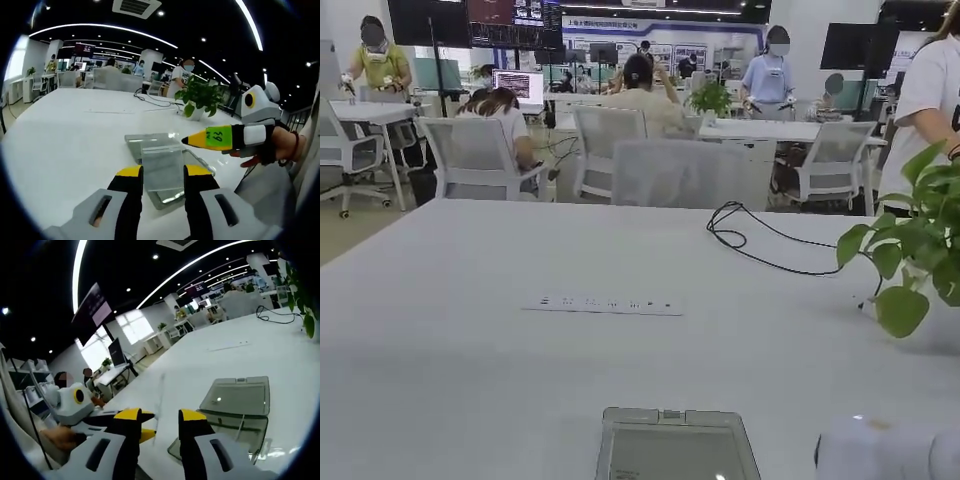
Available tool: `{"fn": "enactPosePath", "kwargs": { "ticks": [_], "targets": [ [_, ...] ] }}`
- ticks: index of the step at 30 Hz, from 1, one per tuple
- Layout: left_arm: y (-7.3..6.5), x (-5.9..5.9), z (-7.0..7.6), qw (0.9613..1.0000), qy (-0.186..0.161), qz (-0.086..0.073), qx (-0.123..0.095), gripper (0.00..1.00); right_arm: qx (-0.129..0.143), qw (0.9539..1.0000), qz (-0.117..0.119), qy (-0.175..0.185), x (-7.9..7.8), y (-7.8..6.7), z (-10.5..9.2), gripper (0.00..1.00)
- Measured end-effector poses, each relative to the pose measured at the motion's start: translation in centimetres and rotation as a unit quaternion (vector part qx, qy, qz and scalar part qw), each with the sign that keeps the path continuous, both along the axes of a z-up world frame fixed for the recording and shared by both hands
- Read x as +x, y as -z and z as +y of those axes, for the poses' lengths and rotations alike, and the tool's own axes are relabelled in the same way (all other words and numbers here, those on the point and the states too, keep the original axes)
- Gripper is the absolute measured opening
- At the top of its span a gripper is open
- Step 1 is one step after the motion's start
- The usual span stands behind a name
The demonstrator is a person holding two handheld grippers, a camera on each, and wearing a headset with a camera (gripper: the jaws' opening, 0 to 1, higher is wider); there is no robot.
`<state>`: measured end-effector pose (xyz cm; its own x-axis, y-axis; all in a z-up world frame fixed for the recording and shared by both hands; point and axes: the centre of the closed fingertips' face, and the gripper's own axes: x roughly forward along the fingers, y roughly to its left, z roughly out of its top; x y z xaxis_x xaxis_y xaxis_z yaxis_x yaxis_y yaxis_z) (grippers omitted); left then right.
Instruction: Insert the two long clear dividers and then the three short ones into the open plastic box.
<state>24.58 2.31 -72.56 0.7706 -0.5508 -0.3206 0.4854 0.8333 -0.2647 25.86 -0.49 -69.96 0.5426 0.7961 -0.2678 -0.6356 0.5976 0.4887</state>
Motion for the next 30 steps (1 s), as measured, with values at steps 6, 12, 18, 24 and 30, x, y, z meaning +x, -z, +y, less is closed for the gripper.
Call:
{"fn": "enactPosePath", "kwargs": {
  "ticks": [6, 12, 18, 24, 30],
  "targets": [
    [-0.8, 0.0, -0.9, 0.9998, 0.013, -0.017, -0.005, 0.30, 0.008, 1.0000, -0.002, 0.003, 0.0, 0.0, 0.6, 0.24],
    [-1.1, -0.4, -1.7, 0.9996, 0.020, -0.016, -0.015, 0.30, 0.016, 0.9998, 0.002, 0.010, 0.1, 0.0, 0.8, 0.17],
    [-1.2, -0.8, -2.5, 0.9992, 0.027, -0.011, -0.027, 0.30, 0.012, 0.9997, 0.012, 0.017, 0.1, 0.4, 0.7, 0.13],
    [-1.1, -1.0, -2.7, 0.9989, 0.031, -0.004, -0.036, 0.30, 0.019, 0.9993, 0.022, 0.025, 0.0, 0.5, 0.4, 0.07],
    [-1.1, -1.1, -2.7, 0.9987, 0.030, 0.004, -0.042, 0.30, 0.026, 0.9987, 0.035, 0.027, -0.1, 0.6, 0.4, 0.07]
  ]
}}
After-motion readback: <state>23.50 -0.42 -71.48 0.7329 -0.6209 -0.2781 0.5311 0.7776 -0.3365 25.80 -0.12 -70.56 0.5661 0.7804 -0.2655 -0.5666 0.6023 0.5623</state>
